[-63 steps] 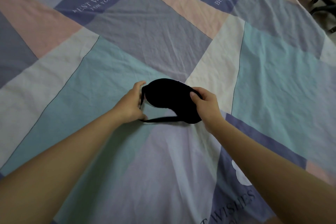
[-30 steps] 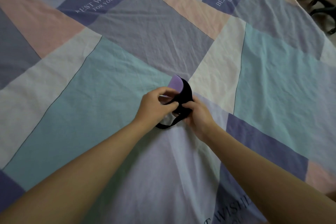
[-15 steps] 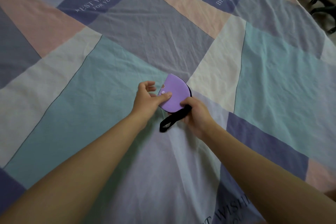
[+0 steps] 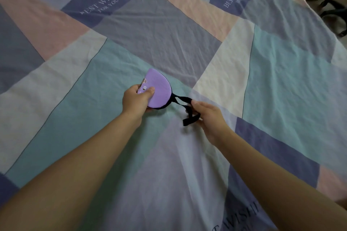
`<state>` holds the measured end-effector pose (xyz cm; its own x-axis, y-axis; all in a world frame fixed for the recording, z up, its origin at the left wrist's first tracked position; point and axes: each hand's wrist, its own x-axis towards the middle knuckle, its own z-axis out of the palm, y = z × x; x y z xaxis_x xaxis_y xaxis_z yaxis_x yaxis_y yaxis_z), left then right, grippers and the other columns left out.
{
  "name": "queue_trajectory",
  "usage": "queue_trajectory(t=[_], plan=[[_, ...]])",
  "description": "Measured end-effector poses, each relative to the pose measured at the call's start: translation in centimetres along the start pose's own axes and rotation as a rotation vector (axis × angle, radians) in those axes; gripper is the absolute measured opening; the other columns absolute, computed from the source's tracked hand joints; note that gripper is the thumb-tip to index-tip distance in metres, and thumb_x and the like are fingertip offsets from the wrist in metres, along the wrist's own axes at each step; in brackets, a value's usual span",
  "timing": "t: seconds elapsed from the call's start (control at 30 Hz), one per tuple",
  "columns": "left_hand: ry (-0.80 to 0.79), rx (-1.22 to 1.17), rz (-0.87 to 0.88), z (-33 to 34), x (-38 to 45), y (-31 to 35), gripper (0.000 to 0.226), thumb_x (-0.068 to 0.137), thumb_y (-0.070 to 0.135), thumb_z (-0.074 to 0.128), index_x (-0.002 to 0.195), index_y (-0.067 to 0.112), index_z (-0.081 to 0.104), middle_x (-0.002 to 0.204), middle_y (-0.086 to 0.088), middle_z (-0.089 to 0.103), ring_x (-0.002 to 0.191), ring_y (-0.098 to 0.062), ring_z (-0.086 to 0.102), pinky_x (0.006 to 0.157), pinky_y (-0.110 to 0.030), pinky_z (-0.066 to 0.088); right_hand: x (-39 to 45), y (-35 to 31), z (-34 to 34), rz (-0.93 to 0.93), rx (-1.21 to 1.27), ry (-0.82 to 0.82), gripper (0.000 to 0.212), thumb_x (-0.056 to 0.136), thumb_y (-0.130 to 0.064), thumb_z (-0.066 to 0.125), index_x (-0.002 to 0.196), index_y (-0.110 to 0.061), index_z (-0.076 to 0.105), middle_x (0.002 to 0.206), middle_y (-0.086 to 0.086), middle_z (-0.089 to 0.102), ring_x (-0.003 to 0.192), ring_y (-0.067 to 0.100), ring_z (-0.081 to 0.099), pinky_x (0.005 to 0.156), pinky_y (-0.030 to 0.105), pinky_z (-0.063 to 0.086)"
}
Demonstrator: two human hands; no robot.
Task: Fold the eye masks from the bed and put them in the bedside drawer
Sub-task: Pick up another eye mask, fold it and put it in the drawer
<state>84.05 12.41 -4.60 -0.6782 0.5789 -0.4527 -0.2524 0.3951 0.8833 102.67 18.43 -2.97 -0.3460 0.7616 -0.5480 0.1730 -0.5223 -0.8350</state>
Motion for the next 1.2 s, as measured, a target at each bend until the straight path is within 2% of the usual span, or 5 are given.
queue_trajectory(t=[0.4,0.57,0.8,1.07,1.2], plan=[[0.189,0.170,-0.014,-0.9,1.3,-0.7,0.023,0.082,0.025,0.064,0.092,0.005,0.063,0.088,-0.011,0.063,0.081,-0.031,0.061,0.075,-0.045,0.057,-2.3,-4.5,2.4,0.054,0.468,-0.007,0.038,0.085,-0.032,0.057,0.053,-0.014,0.064,0.040,0.001,0.039,0.055,0.021,0.062,0.089,0.037,0.049],[-0.149,0.197,0.035,-0.5,0.0,-1.8,0.011,0.082,0.019,0.070,0.091,0.014,0.065,0.082,-0.006,0.066,0.066,-0.016,0.060,0.060,-0.026,0.052,-1.0,-7.3,2.8,-0.129,0.779,-0.288,0.046,0.080,-0.013,0.041,0.121,-0.006,0.061,0.125,0.011,0.064,0.122,0.019,0.055,0.107,0.031,0.040],[-0.014,-0.017,0.045,-1.3,1.2,0.1,0.012,0.086,0.016,0.066,0.096,0.010,0.062,0.086,-0.006,0.064,0.071,-0.017,0.059,0.061,-0.024,0.055,1.4,-5.4,-0.9,-0.309,-1.286,-0.123,0.063,0.092,-0.062,0.033,0.062,-0.017,0.064,0.068,0.001,0.068,0.076,0.020,0.063,0.070,0.031,0.046],[-0.032,0.230,0.103,-2.5,1.7,-2.3,0.014,0.083,0.019,0.069,0.090,0.009,0.064,0.078,-0.009,0.061,0.059,-0.019,0.052,0.055,-0.027,0.047,0.4,-5.8,1.2,-0.124,0.574,-0.532,0.051,0.089,-0.036,0.033,0.093,-0.006,0.074,0.099,0.013,0.073,0.103,0.024,0.066,0.102,0.034,0.043],[-0.166,0.262,0.138,-1.7,0.3,-3.2,0.015,0.080,0.018,0.073,0.087,0.007,0.067,0.071,-0.004,0.062,0.061,-0.017,0.053,0.061,-0.030,0.043,1.5,-5.7,1.9,-0.215,0.255,-0.205,0.047,0.090,-0.005,0.030,0.124,-0.023,0.058,0.137,-0.005,0.056,0.120,0.007,0.056,0.108,0.035,0.037]])
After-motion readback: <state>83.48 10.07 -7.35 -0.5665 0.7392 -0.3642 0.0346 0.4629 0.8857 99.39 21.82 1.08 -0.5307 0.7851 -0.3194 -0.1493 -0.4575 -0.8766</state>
